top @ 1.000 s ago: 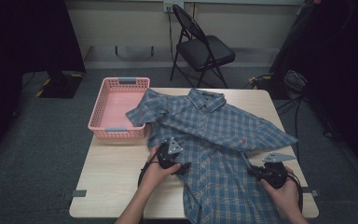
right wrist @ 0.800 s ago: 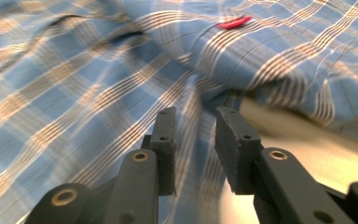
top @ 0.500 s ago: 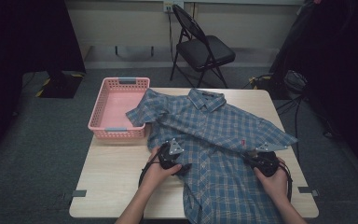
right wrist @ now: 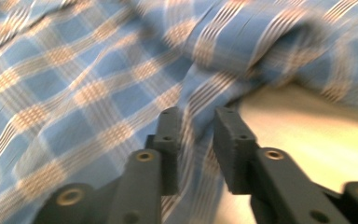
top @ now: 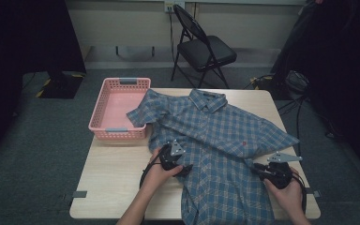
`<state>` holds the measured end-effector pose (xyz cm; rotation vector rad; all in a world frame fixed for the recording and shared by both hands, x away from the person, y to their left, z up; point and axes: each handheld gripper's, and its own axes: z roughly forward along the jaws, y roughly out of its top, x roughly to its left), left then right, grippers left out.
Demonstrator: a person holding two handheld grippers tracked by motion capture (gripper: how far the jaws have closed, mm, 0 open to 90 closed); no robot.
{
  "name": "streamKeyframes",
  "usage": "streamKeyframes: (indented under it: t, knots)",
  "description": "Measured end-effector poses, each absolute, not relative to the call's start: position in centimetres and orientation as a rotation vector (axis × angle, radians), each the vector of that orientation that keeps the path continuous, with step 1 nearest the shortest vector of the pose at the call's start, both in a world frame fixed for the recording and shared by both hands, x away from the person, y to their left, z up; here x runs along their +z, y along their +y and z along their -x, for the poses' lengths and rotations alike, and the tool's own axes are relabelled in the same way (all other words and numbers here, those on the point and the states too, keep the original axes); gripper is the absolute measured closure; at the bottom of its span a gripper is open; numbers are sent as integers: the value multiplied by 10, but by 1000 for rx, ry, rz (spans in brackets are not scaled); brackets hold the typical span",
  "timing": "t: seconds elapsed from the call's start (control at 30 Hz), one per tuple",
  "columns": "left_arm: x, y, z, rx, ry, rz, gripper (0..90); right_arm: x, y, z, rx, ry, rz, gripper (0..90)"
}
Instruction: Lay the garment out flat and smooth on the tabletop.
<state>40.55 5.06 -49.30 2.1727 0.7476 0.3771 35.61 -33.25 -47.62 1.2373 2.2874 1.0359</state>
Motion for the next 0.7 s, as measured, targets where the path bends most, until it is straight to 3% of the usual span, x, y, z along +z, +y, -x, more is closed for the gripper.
streamKeyframes:
  t: [0.17,0.3,0.4,0.7]
  knots:
    - [-494,49,-406,373,745,-2173,170,-478,-322,-380,1025,2220,-1254,711]
    - [-493,50,-406,374,745,-2172,170,-489,-313,-393,989,2253,-1260,782]
    - [-495,51,-406,368,753,-2166,171,-487,-314,-392,981,2282,-1252,845]
    - [-495,50,-403,370,747,-2179,171,-483,-325,-367,969,2364,-1194,867]
